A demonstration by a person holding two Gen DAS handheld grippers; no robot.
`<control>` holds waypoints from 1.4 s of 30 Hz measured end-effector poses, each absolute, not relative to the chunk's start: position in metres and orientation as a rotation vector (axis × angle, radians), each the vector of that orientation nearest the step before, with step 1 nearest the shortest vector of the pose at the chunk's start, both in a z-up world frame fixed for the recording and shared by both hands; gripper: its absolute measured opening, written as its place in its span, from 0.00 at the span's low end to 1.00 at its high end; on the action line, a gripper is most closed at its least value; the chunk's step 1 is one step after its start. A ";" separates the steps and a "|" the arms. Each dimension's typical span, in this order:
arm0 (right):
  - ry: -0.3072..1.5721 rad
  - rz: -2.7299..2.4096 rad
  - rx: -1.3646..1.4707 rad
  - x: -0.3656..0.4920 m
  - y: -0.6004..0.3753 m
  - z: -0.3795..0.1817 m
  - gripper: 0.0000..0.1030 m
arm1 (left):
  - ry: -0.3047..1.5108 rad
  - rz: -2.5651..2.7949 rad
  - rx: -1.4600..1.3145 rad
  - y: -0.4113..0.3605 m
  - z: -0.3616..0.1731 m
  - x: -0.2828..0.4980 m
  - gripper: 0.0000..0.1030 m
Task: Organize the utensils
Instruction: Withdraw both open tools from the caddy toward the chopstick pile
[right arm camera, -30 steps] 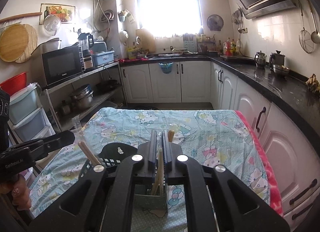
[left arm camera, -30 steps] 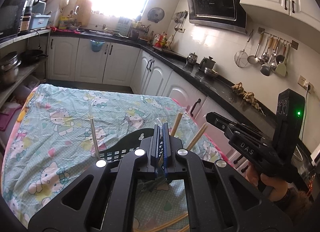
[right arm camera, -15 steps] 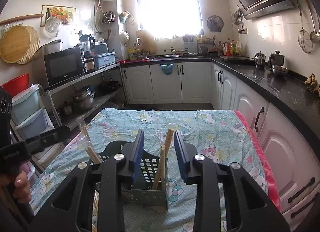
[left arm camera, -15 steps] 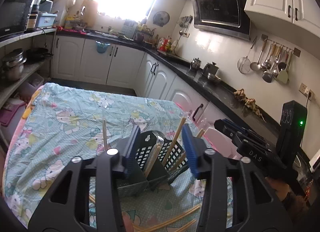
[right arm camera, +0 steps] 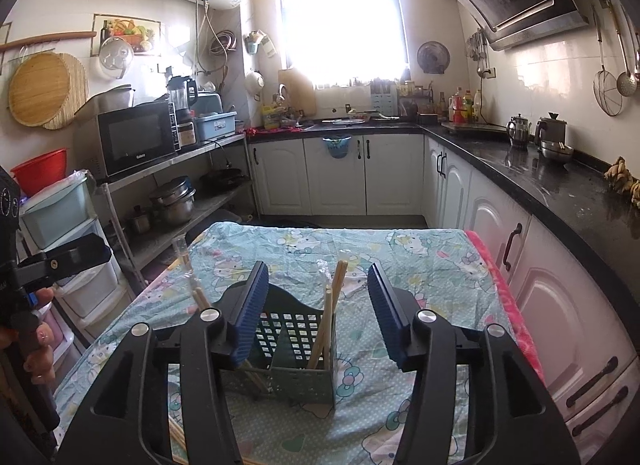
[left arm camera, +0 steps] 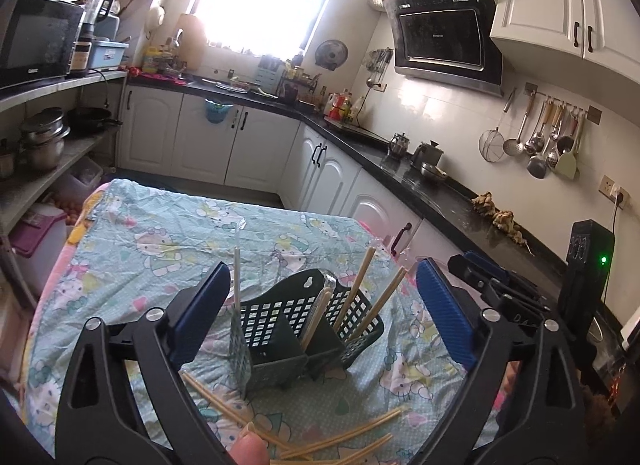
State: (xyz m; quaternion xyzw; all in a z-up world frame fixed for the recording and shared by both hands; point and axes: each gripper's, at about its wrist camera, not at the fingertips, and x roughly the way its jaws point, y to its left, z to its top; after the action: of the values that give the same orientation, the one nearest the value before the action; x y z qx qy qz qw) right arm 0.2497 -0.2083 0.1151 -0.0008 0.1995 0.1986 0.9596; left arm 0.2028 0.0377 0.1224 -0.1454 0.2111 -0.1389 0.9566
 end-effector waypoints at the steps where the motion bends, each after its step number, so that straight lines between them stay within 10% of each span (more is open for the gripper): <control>1: 0.402 0.406 -0.003 0.248 -0.208 0.116 0.51 | 0.426 -0.281 -0.293 0.038 0.123 0.200 0.88; 42: 0.500 0.459 -0.038 0.174 -0.202 0.069 0.58 | 0.543 -0.193 -0.354 0.077 0.059 0.137 0.90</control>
State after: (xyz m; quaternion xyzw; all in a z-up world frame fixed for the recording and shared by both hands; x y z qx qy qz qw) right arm 0.1736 -0.2021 0.0695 -0.0186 0.2450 0.2252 0.9428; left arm 0.1367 0.0765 0.0587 -0.1738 0.2663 -0.0944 0.9434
